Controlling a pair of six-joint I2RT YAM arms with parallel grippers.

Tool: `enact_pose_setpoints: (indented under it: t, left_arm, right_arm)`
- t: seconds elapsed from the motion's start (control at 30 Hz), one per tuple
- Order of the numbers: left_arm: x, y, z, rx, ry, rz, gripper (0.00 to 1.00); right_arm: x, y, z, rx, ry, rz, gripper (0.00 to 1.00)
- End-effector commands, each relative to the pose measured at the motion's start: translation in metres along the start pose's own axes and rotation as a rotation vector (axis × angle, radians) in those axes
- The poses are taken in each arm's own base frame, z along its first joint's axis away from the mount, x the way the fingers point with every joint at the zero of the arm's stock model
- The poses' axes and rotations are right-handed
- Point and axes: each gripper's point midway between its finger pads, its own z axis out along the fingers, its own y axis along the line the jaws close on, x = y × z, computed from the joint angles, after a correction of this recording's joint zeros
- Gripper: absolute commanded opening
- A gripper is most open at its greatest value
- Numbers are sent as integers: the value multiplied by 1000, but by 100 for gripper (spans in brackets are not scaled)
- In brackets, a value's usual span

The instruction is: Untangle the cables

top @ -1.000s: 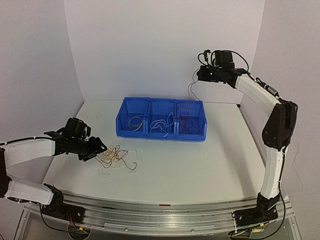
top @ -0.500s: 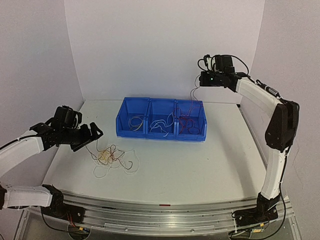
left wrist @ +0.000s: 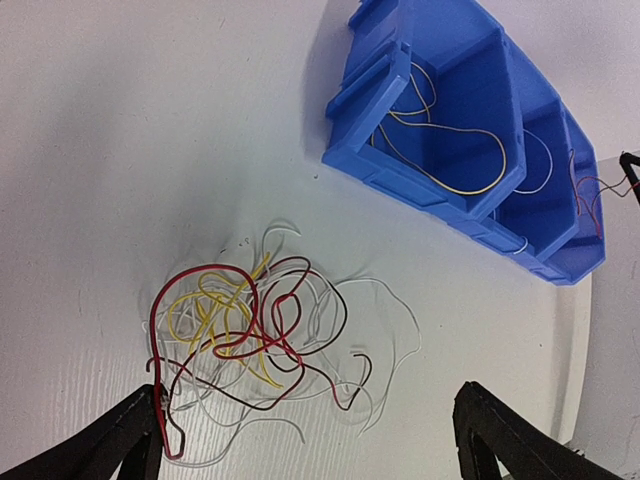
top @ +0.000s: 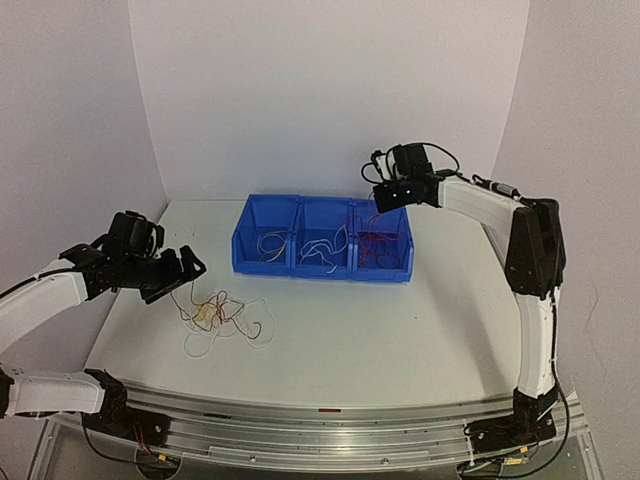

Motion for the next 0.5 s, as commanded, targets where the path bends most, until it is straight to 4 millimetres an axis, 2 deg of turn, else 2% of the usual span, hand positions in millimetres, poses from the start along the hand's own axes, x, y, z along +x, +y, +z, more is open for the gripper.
enact_pose_setpoints:
  t: [0.0,0.1,0.23,0.47]
  left_arm:
    - [-2,-4,-3,8,1,-5,100]
    - [1,-2,-2,12,7,-13,100]
    - [6,0,1,13,20,-21,100]
    - [9,1,1,11,27,-26,100]
  right_arm:
    - [33,2,18,56,85,-21,0]
    - [48,-5,23,106,128,19,0]
    - [66,5,31,73,175,67,1]
    - [79,13,34,65,239,55,19]
